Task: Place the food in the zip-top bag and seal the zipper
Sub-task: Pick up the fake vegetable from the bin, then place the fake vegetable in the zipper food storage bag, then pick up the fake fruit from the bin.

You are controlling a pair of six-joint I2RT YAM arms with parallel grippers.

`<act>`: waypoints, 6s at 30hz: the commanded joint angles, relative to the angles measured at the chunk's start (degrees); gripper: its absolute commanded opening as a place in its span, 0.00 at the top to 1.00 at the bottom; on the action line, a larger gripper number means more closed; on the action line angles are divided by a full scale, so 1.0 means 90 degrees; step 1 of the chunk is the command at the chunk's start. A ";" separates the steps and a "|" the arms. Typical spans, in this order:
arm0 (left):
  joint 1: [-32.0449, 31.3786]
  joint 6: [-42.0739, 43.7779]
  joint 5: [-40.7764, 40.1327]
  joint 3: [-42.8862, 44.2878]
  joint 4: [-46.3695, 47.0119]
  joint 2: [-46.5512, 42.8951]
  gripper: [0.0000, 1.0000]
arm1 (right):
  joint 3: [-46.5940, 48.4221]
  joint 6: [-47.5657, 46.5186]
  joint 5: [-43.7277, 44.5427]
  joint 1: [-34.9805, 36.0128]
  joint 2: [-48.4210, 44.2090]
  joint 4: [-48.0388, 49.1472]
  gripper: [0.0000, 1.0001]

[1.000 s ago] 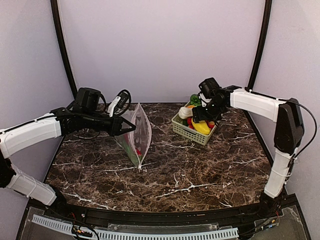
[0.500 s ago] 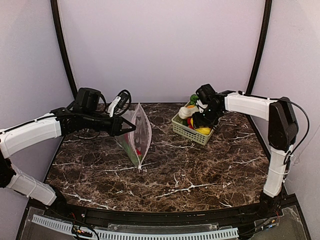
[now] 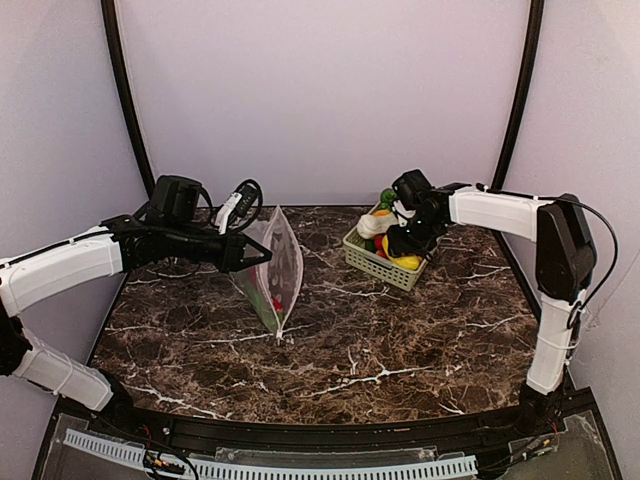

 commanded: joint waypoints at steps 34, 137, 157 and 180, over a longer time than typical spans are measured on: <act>0.0065 -0.0107 0.0162 -0.0093 0.0163 -0.0040 0.99 | -0.1166 0.1594 -0.0745 0.3324 -0.3387 0.1606 0.52; 0.0229 -0.0121 0.0162 -0.0093 0.0154 -0.0123 0.99 | -0.1080 0.0226 -0.1316 -0.0765 -0.1634 0.0563 0.48; 0.0269 -0.0164 0.0257 -0.0091 0.0186 -0.0128 0.99 | 0.0151 -0.0383 -0.1591 -0.1331 0.0103 0.0819 0.61; 0.0269 -0.0194 0.0333 -0.0091 0.0221 -0.0187 0.99 | 0.0166 -0.0349 -0.1589 -0.1341 0.0785 0.1241 0.52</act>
